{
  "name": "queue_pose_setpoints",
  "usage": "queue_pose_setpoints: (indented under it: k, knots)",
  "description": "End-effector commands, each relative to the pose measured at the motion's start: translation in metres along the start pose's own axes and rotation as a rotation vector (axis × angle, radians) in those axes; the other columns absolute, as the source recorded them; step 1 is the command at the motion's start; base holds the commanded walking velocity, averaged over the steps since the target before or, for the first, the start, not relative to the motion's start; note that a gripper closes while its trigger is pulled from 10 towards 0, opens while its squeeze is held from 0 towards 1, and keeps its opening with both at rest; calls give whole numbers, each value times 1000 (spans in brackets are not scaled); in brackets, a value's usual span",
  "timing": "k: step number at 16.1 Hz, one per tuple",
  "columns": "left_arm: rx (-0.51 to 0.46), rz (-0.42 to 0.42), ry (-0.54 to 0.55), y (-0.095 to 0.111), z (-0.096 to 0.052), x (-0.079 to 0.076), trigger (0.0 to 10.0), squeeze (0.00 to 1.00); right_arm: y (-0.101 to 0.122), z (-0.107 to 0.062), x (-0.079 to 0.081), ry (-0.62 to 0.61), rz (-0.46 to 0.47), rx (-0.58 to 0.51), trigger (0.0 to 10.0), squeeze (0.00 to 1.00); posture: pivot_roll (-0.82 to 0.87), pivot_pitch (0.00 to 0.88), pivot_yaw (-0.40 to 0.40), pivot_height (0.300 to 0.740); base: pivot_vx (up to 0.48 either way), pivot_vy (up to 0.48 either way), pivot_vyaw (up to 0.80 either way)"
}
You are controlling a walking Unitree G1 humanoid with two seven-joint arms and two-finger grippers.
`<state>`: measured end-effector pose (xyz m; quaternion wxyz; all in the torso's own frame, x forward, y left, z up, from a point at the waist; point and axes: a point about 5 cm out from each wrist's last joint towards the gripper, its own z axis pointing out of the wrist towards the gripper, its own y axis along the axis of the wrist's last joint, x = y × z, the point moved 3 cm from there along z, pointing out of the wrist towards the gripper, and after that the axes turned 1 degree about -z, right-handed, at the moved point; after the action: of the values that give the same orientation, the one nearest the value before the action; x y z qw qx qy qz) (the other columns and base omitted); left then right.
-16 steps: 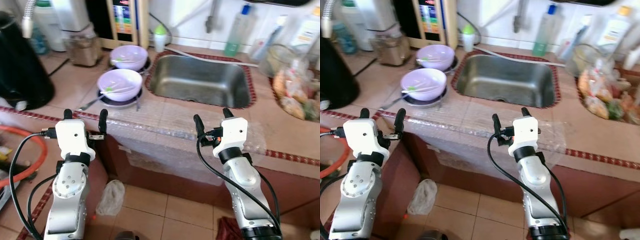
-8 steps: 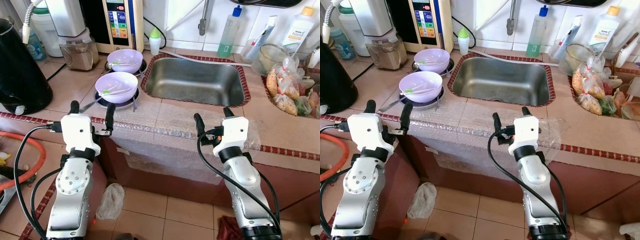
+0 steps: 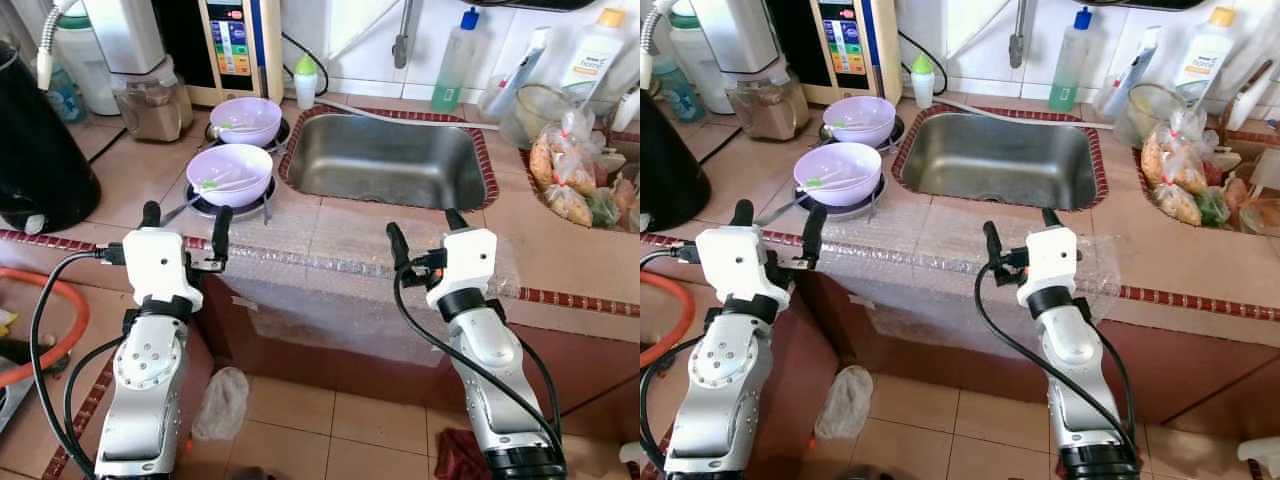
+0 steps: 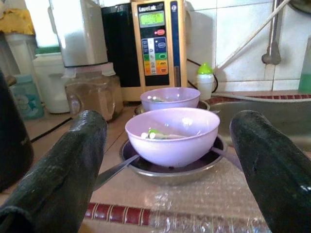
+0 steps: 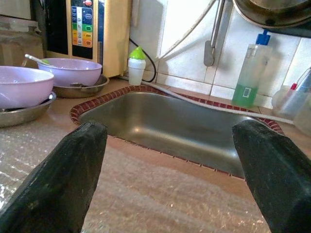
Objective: Kitchen organization
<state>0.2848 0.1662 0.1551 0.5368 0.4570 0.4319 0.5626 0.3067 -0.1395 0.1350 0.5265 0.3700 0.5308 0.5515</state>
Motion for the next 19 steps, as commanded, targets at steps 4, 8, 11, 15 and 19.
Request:
queue_pose_setpoints:
  k: [4,8,11,15,19]
  knots:
    - [-22,0,-19,6,1,-3,10000,0,2,2,2,20,-2,-12,10000,0,30,0,8,740,304,0,0]
    - [-23,-2,-14,6,1,-3,10000,0,2,4,3,30,-1,-11,10000,0,31,0,5,740,307,0,0]
    - [-21,-4,-10,5,1,-3,10000,0,3,5,5,45,-7,-20,10000,0,32,0,3,740,288,0,0]
    - [-17,-5,-9,5,0,-3,10000,0,2,3,7,59,-2,-19,10000,0,33,0,4,740,266,0,0]
    - [-7,-7,-4,3,-2,-3,10000,0,1,2,8,68,-2,-17,10000,0,32,0,2,740,128,0,0]
